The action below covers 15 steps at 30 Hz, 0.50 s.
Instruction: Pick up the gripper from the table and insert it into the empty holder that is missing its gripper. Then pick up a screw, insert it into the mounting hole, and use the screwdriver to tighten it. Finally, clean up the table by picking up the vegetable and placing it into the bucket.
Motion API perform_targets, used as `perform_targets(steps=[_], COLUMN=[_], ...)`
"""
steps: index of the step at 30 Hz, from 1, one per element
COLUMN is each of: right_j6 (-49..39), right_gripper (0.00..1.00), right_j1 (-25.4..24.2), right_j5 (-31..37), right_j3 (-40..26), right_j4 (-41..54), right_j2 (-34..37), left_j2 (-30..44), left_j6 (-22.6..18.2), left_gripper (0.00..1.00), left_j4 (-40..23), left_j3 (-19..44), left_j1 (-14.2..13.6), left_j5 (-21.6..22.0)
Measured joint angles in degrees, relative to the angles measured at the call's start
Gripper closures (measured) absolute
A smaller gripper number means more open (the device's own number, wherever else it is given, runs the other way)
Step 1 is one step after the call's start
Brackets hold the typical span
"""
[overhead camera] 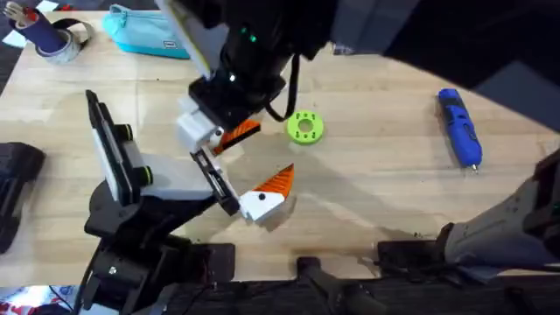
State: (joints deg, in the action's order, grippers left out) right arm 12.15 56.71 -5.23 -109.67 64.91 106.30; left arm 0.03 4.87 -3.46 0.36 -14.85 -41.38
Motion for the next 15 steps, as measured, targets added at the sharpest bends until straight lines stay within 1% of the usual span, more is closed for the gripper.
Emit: perform_targets(steps=[1,3,8,15], right_j6=[0.0,-0.2,-0.2,-0.2], right_gripper=[0.041,0.011,0.007,0.006], right_j1=[-0.3,-0.8,-1.9,-2.6], right_j5=[0.0,-0.2,-0.2,-0.2], right_j3=[-0.1,-0.1,-0.4,-0.8], right_j4=[0.0,0.0,0.8,1.6], right_j2=[-0.3,-1.1,-3.3,-3.7], left_j2=[0.0,0.0,0.0,0.0], left_j6=[-0.1,-0.2,-0.2,-0.2], left_gripper=[0.01,0.01,0.01,0.01], left_j4=[0.0,0.0,0.0,0.0], left_j3=[0.0,0.0,0.0,0.0], left_j1=[0.0,0.0,0.0,0.0], left_j5=[0.0,0.0,0.0,0.0])
